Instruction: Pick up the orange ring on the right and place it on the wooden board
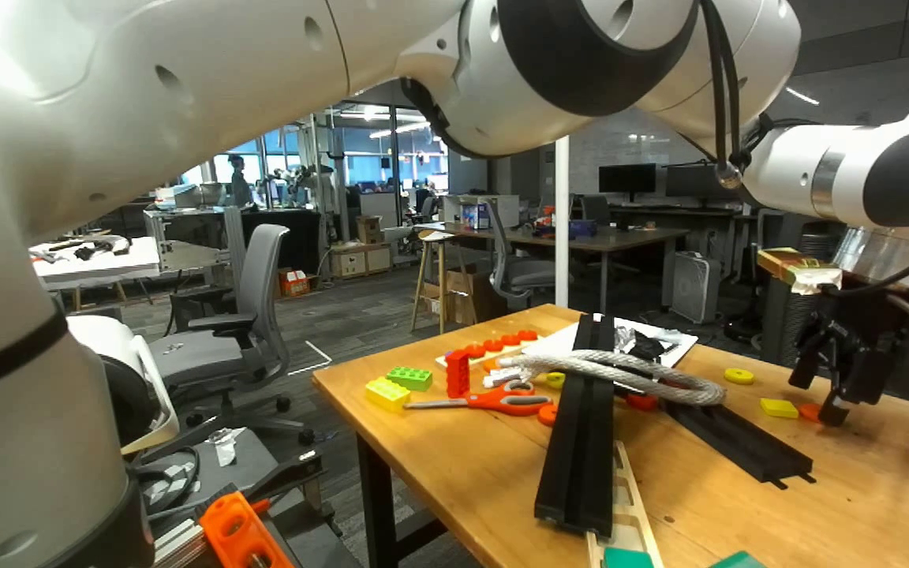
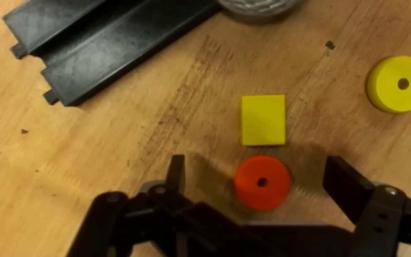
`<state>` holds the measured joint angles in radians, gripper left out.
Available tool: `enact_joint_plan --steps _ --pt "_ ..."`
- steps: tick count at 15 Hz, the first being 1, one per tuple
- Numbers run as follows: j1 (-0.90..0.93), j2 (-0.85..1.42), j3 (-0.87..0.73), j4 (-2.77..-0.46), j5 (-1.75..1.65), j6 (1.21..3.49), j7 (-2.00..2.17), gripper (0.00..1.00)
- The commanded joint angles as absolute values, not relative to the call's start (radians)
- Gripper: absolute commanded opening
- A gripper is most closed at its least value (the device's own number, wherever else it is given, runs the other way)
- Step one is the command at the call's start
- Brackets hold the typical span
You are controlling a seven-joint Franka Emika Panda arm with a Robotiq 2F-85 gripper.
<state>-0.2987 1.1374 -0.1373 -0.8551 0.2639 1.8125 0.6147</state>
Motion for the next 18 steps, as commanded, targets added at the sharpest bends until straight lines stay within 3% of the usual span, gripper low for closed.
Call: enact_joint_plan --steps 1,18 --pt "-0.288 1.189 -0.157 -0.779 0.241 1.827 0.655 1.0" --pt "-0.26 1.183 -0.177 -0.812 0.2 1.93 0.696 1.0"
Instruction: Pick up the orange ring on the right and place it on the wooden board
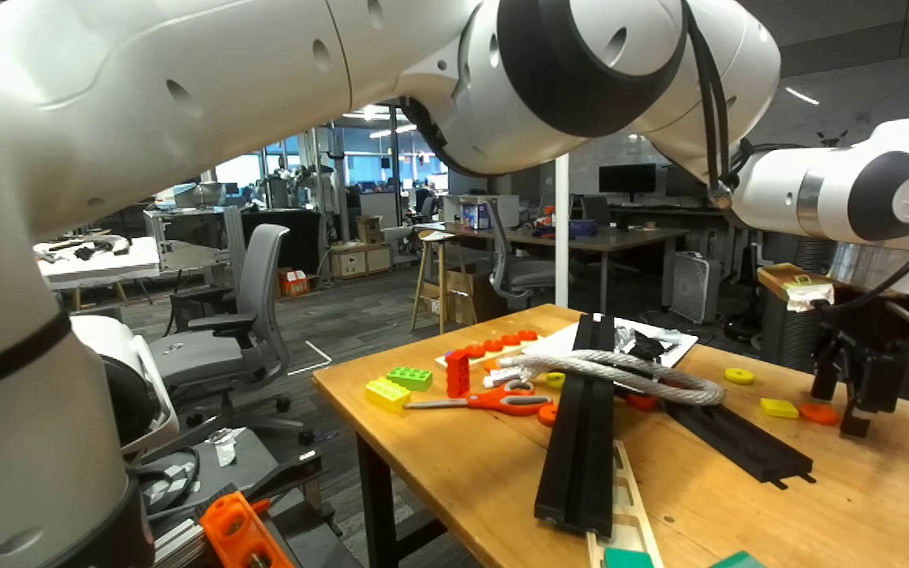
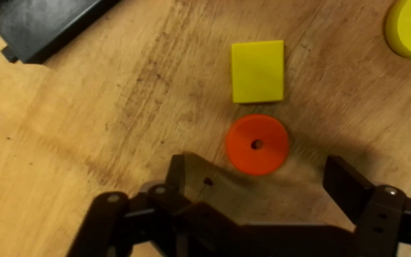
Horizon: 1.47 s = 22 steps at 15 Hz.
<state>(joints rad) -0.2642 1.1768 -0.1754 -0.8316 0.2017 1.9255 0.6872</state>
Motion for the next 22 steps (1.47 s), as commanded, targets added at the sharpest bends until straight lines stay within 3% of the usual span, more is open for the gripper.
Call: enact_joint_plan --steps 1,18,19,20,22 --pt "-0.26 1.182 -0.177 -0.813 0.2 1.93 0.696 1.0" --pt "-0.265 1.175 -0.139 -0.835 0.209 1.931 0.678 1.0" --pt "-0.265 1.174 -0.139 -0.836 0.208 1.931 0.677 0.94" --pt "-0.264 1.174 -0.14 -0.837 0.207 1.931 0.675 0.74" --pt "-0.263 1.174 -0.14 -0.837 0.205 1.931 0.676 0.69"
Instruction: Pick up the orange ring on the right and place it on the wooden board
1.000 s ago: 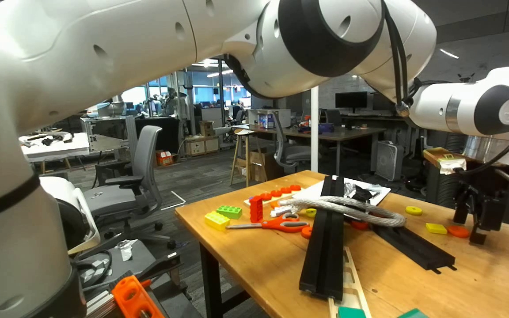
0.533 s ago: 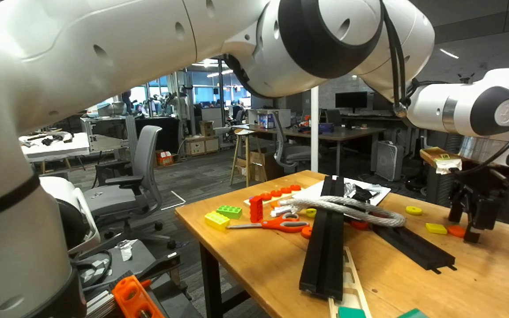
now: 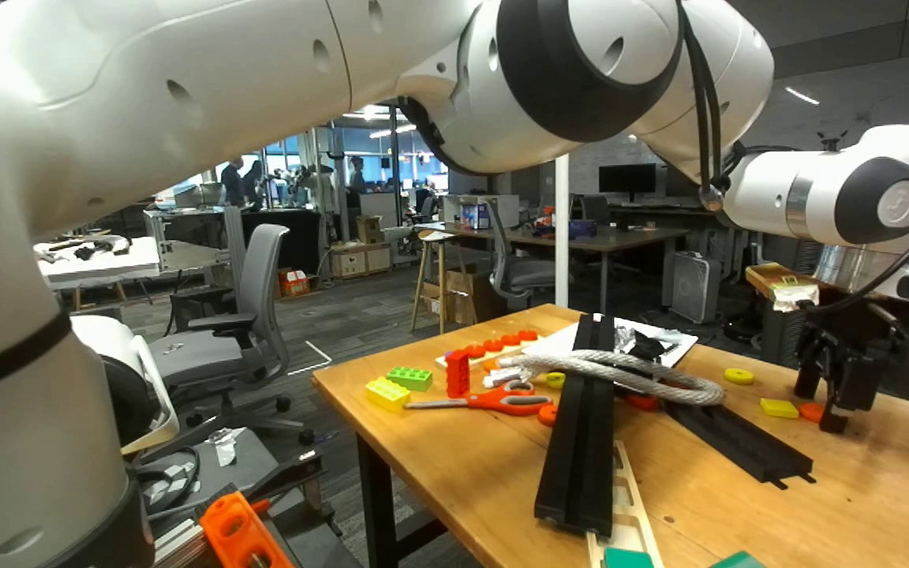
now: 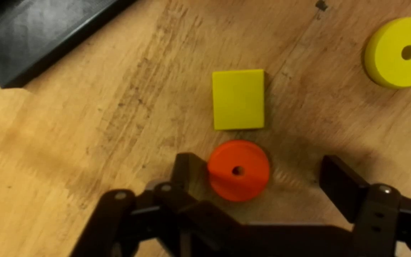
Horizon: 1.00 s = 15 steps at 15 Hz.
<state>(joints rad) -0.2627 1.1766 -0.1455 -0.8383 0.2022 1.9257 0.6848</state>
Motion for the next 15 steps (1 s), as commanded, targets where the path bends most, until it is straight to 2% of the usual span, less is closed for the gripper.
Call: enact_joint_plan --steps 1,4,7,15 --pt "-0.263 1.172 -0.14 -0.836 0.205 1.932 0.676 0.63" --pt "-0.263 1.167 -0.14 -0.838 0.205 1.934 0.676 0.38" --pt "-0.262 1.161 -0.142 -0.843 0.204 1.931 0.676 0.17" --pt "-0.208 1.037 -0.147 -0.958 0.187 1.937 0.66 0.18"
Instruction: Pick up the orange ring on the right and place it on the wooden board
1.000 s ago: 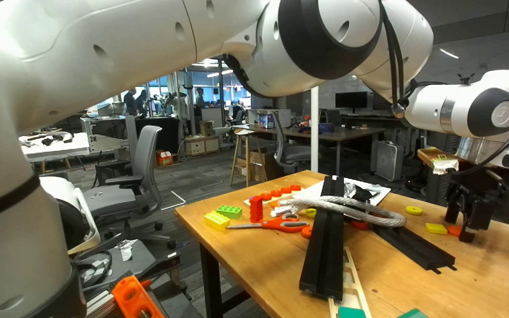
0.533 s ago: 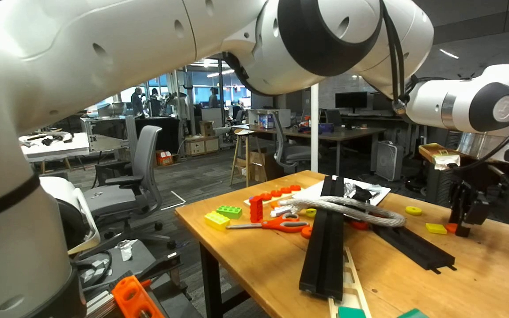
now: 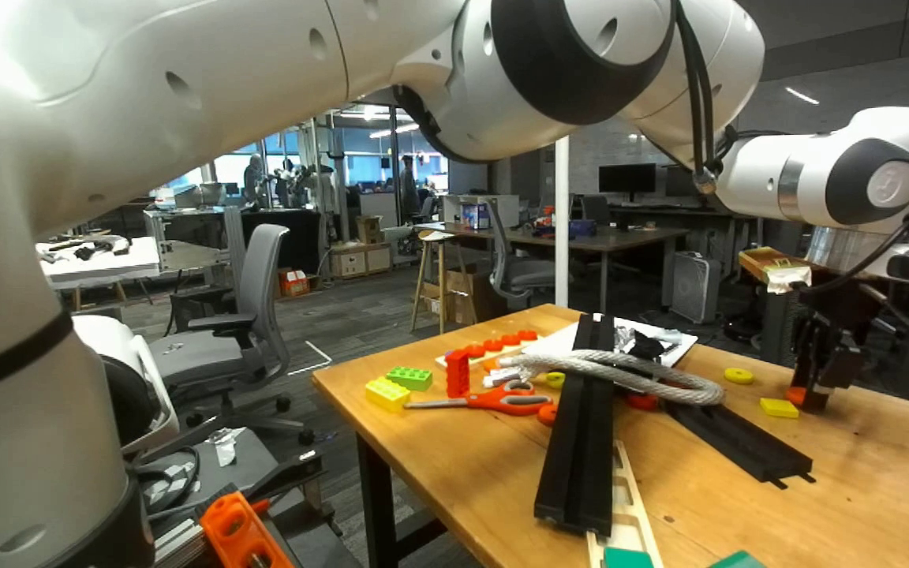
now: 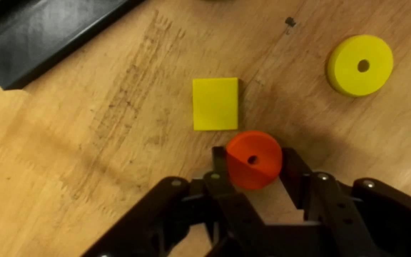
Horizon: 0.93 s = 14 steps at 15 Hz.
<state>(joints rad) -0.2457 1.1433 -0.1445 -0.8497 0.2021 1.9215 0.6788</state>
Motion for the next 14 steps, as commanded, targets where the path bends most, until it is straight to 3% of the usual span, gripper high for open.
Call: enact_joint_plan --steps 1,14 --pt "-0.189 1.009 -0.152 -0.983 0.18 1.949 0.66 0.18" --pt "0.049 0.595 -0.07 -1.481 0.095 2.002 0.399 0.17"
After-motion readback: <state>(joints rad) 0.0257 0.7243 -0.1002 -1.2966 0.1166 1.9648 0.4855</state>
